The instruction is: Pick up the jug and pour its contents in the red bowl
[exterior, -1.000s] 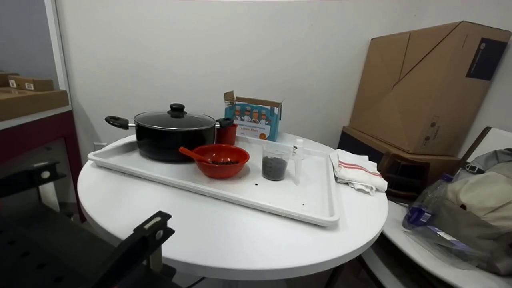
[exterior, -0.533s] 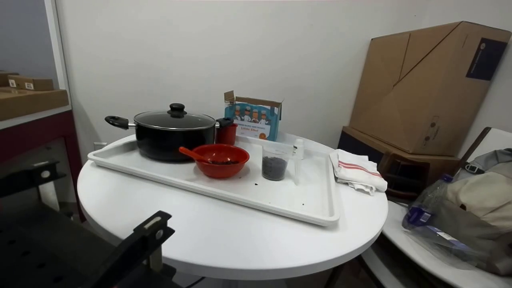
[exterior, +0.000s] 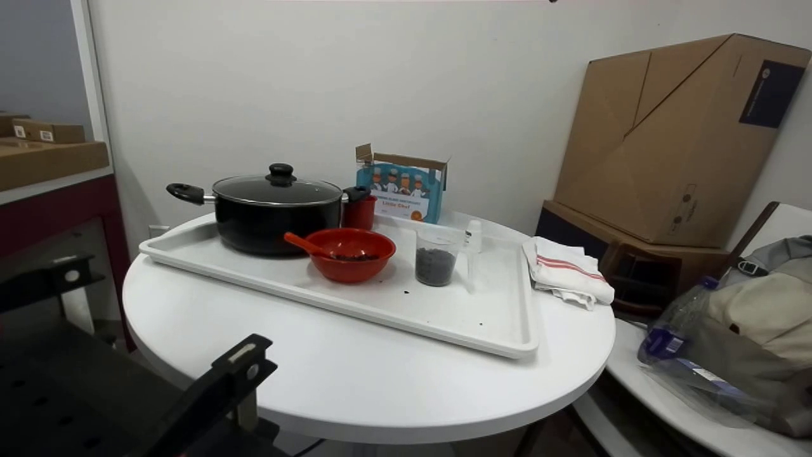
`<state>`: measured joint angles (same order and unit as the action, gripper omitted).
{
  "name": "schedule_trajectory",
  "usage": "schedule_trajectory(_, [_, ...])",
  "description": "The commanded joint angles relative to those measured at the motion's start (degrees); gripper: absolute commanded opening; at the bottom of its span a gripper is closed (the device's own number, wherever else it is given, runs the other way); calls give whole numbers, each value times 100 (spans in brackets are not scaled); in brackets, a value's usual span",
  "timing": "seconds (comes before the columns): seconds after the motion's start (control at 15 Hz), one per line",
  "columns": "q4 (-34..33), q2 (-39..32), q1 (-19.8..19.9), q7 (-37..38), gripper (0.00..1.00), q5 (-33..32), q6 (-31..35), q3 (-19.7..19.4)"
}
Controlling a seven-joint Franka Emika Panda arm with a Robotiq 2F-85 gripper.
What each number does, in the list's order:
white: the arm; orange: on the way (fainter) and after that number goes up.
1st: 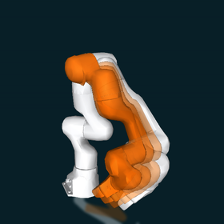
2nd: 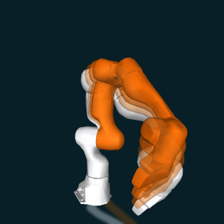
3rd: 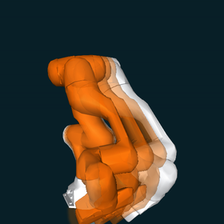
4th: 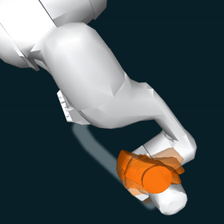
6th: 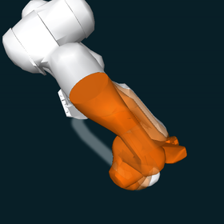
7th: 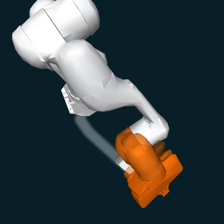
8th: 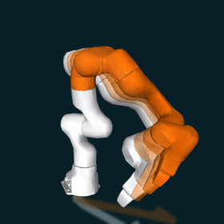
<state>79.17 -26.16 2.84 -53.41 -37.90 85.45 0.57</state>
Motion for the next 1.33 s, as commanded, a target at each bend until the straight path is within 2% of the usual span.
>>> schedule_trajectory(0.0, [-199,-310,203,-1216,100,-296,558,-79])
schedule_trajectory(0.33, [-85,-543,449,-2619,100,-511,1578,-179])
schedule_trajectory(0.6, [129,-609,623,-3527,100,-394,2509,-188])
schedule_trajectory(0.93, [145,-834,748,-3890,100,73,2780,-196])
schedule_trajectory(1.27, [232,-1017,690,-3715,100,425,2854,-304])
